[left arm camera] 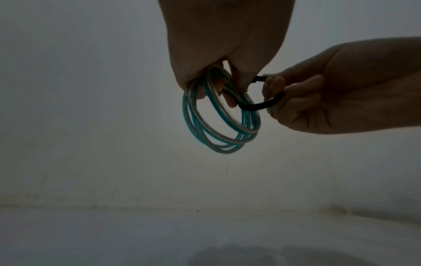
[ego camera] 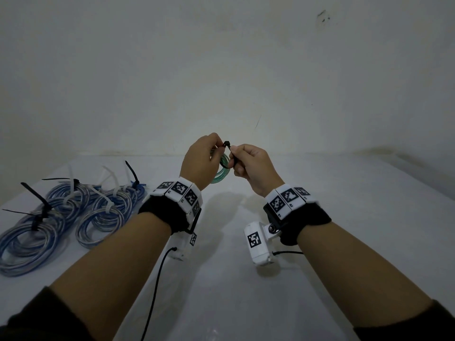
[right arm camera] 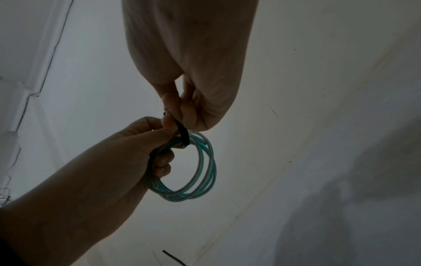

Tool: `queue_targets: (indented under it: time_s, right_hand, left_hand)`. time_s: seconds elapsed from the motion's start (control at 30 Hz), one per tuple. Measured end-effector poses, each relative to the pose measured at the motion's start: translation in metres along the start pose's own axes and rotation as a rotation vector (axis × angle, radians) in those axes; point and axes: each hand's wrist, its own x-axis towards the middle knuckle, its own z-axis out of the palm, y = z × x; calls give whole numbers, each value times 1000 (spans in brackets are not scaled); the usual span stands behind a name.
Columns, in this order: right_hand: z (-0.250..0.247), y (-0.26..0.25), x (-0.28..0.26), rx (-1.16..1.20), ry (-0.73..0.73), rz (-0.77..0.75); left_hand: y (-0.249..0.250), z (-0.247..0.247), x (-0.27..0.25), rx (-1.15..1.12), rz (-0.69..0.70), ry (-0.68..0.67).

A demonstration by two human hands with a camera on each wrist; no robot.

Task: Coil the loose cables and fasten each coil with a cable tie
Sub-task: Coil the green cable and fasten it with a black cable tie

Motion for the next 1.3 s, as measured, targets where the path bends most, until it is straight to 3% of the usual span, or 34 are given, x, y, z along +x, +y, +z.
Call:
queue_targets:
  time_s: [0.17,0.33,0.6,0.7,0.83,1.07,1.17,1.23,1.3]
  right_hand:
    - [-1,-2,0,65,56,2]
    - [-4,-4,1,20,29,37]
    - [-17,-9,18,-42,224,124]
    - [-20,-8,22,-79,296,134]
    - [-18,-7,24,-71,271,168]
    - [-23,-9,32,-131,355,238]
    - [-24,-11,34,-106,382,278]
    - [-25,-10,32,-27,360,279]
    - [-26,-10,27,85,246,333]
  left_hand:
    - [3,1,-6,160,150,-41]
    - [4,0,-3,137,98,-94]
    - [9,5,-13,83,175,-176]
    - [12,9,-15,-21,115,-220]
    - [13,11,-15,-148,-38,-255]
    - [18,11,-22,-92,98,-303]
    - [21,13,-23,-104,94,-315]
    - [20,13,-22,-113,62,-294]
    - [18,12,-19,-108,32,-266]
